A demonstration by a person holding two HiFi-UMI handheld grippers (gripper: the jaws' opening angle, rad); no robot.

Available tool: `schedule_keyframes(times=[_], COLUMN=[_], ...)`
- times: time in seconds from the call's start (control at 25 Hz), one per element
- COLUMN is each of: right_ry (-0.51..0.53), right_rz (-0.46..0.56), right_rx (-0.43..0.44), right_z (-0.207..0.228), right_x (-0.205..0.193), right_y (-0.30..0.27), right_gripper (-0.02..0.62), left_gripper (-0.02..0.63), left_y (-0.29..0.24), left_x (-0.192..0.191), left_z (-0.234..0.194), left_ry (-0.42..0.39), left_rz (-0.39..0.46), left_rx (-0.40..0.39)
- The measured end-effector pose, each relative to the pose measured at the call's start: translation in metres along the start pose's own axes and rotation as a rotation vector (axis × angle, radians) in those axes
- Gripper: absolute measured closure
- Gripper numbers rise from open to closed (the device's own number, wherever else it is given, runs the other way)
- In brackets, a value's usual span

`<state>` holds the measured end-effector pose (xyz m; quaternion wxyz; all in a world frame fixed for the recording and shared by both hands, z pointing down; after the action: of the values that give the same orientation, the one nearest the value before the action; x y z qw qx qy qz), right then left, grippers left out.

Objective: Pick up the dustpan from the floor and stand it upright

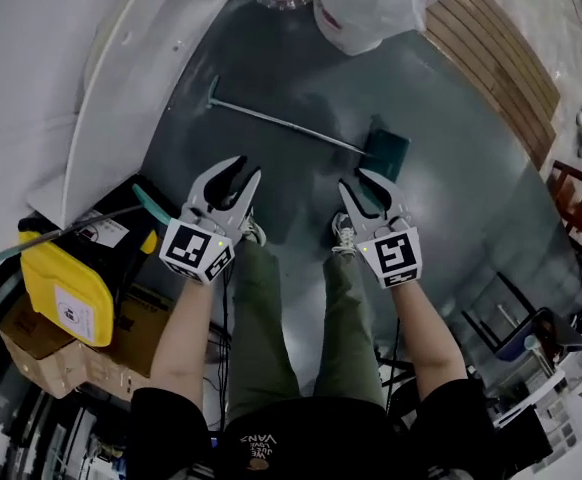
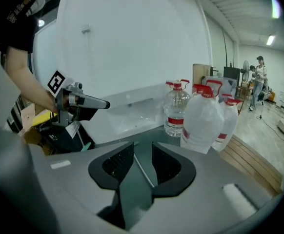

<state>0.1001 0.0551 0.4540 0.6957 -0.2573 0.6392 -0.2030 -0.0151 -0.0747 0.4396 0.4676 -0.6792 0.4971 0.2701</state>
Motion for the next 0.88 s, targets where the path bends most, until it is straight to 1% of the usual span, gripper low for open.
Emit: schedule_keyframes(times=[0.2,0.32,0.52,0.64,0.76,0.88], right_ry=[0.053,0.073,0.129,0.181,0.233,0.290], right_rz=[-0.105,-0.155,-0.268,-0.332,-0.407,-0.464], right_rx=[0.045,0.061,0.087,0.106,0.131,0.131], right_z=[-0.003,-0.005,0.001,0.008,0.010,0.017], right_x=[-0.084,-0.133,-0.219,-0.266,-0.314,-0.348], right_y=[-0.068,-0.109,-0.168,-0.204,-0.234,-0.263], right_gripper=[0.502,0.502,0.492,0.486,0.485,0.485], left_gripper=[0.437,0.437,0.433,0.429,0.379,0.364], left_y=[-0.035,-0.049,-0.066,-0.076,-0.082,-0.085], left_x=[-0.083,-0.134,-0.221,-0.263,-0.303,-0.331], left_z=[-0.056,-0.089,-0.139,-0.163,-0.178,-0.194], left_ry=[0.056,0.089,0.203,0.241,0.281,0.305], left_rz=[-0.033,-0.055,-0.085,-0.098,-0.120,-0.129], left_rx=[0.033,0.057,0.113,0.135,0.146,0.159])
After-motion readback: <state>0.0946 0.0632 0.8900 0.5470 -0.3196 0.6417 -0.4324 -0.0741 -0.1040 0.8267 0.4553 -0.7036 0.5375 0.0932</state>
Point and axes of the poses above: the fingertips, and each gripper's own axes: y backward along the fingers, z to its right, x out of its top, the point moved 1 cm from there along y, backward along the fingers, and after that the axes turned 7 degrees about -x, right-handed, at the moved point
